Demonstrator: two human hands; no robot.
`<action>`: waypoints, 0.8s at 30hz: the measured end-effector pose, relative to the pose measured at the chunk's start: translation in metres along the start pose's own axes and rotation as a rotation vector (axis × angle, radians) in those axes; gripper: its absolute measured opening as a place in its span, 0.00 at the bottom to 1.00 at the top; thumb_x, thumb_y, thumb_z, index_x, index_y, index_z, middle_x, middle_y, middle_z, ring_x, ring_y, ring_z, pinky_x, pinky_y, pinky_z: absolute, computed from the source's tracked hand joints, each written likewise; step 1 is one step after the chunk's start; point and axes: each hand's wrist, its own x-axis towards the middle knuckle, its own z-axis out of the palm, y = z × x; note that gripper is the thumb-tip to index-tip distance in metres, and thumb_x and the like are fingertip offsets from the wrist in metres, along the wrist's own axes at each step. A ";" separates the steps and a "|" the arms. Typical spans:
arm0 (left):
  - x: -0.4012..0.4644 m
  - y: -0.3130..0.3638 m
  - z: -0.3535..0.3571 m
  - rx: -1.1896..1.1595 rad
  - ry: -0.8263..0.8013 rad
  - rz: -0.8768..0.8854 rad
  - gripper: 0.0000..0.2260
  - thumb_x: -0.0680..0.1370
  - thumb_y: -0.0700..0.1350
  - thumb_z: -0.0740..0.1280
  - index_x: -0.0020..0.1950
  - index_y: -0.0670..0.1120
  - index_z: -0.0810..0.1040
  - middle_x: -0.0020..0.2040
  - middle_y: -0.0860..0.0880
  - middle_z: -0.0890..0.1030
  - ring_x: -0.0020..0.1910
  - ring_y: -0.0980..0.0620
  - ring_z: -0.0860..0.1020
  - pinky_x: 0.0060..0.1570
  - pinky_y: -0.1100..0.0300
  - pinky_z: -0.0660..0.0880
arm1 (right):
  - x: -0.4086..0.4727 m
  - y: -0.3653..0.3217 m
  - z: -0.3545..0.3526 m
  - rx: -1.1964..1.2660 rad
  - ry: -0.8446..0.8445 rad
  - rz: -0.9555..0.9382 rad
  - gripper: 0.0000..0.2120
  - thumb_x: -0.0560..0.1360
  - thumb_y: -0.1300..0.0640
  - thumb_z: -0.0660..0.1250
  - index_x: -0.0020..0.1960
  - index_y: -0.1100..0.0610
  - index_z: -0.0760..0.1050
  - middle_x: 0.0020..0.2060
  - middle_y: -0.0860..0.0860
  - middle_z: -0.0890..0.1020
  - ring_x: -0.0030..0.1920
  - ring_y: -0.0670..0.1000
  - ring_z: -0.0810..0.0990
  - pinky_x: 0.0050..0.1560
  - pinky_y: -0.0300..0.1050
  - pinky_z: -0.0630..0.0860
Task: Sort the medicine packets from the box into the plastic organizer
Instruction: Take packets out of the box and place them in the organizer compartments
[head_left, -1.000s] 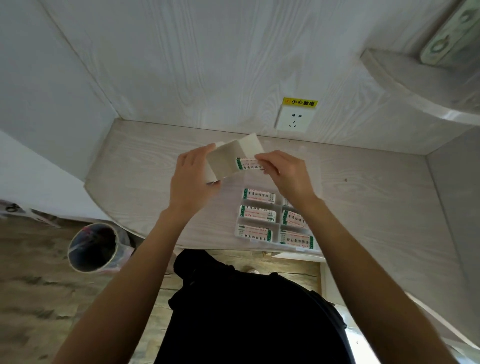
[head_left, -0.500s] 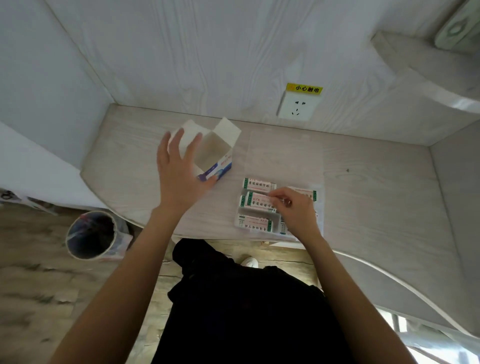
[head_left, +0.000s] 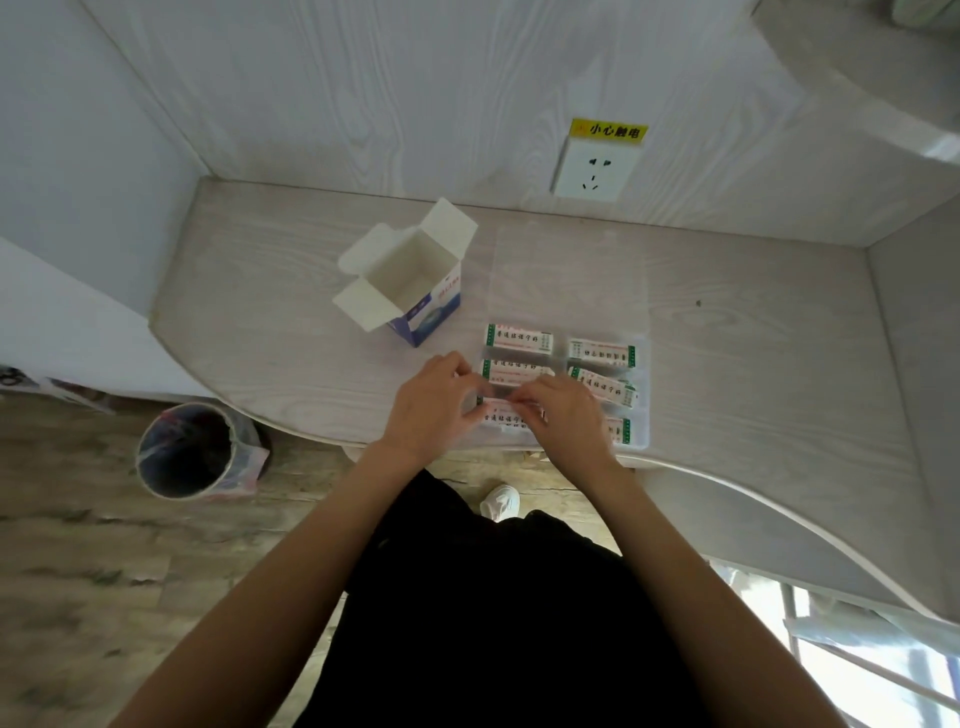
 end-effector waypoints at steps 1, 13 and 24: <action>0.000 0.000 0.001 0.019 -0.005 -0.004 0.11 0.71 0.49 0.73 0.51 0.47 0.82 0.45 0.48 0.76 0.43 0.51 0.75 0.36 0.64 0.68 | -0.001 -0.001 -0.001 -0.069 0.015 -0.046 0.02 0.70 0.58 0.72 0.43 0.56 0.82 0.38 0.48 0.83 0.41 0.52 0.80 0.45 0.48 0.77; 0.005 0.000 -0.004 0.062 -0.081 -0.022 0.11 0.74 0.55 0.68 0.53 0.54 0.82 0.47 0.52 0.74 0.47 0.55 0.74 0.39 0.66 0.65 | -0.006 -0.005 -0.009 -0.335 0.029 -0.137 0.09 0.62 0.54 0.79 0.39 0.53 0.82 0.32 0.46 0.83 0.38 0.50 0.80 0.40 0.41 0.77; 0.006 0.001 -0.010 0.010 -0.070 0.005 0.10 0.74 0.52 0.69 0.53 0.51 0.82 0.46 0.52 0.76 0.44 0.55 0.75 0.40 0.65 0.70 | -0.005 -0.004 -0.012 -0.257 0.071 -0.131 0.08 0.61 0.57 0.79 0.39 0.54 0.83 0.34 0.47 0.82 0.37 0.50 0.81 0.40 0.41 0.78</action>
